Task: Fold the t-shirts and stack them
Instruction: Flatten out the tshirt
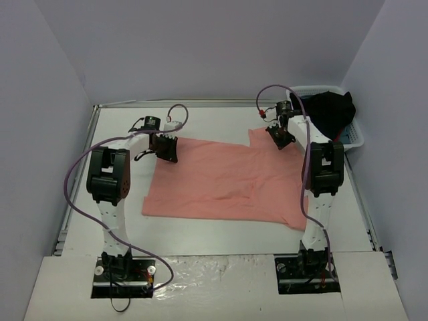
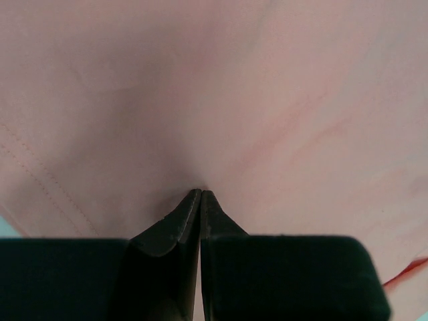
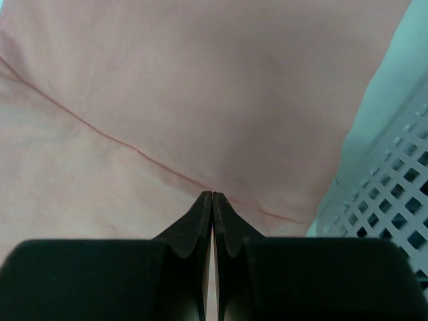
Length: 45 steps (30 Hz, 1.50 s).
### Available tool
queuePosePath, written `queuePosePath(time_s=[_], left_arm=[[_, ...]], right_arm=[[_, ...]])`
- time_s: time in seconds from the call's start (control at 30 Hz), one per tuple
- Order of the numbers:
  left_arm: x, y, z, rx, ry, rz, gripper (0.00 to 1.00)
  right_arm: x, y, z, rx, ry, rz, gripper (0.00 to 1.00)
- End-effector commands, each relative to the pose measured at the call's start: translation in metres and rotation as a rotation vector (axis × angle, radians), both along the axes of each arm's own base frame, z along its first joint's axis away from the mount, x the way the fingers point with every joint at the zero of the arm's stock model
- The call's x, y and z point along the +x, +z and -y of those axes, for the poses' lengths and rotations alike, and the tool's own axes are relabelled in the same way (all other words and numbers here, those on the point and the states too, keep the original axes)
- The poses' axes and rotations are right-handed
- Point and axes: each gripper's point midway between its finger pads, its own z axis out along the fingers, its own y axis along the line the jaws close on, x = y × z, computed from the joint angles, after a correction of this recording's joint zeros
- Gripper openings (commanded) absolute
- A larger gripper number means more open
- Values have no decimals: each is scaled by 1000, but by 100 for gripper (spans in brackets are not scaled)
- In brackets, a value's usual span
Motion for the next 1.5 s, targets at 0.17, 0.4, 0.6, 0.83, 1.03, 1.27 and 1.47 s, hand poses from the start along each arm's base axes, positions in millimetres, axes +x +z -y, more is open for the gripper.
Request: queuePosePath(time_s=[0.17,0.4,0.6,0.83,1.03,1.27,1.47], left_arm=[[-6,-12,-18,95,87,-75,2],[-7,-15,-39,123,154,-125,2],[-7,-15,-60,138,208,-133,2],[-14,-20,-86,145,260,-162,2],[-26,-18,-99,162,286,-176,2],[-38,-15,-118,201,310,-183,2],[-28,11,-121,199,316,-81,2]], right_arm=[[12,-12,-3,-17,-18,-43,0],[27,-16,-24,-15,15,-41,0],[40,-22,-43,-3,47,-40,1],[54,-29,-69,-5,94,-34,2],[68,-26,-97,-16,158,10,2],[66,-23,-126,-24,228,28,3],[68,0,-121,-37,225,67,16]])
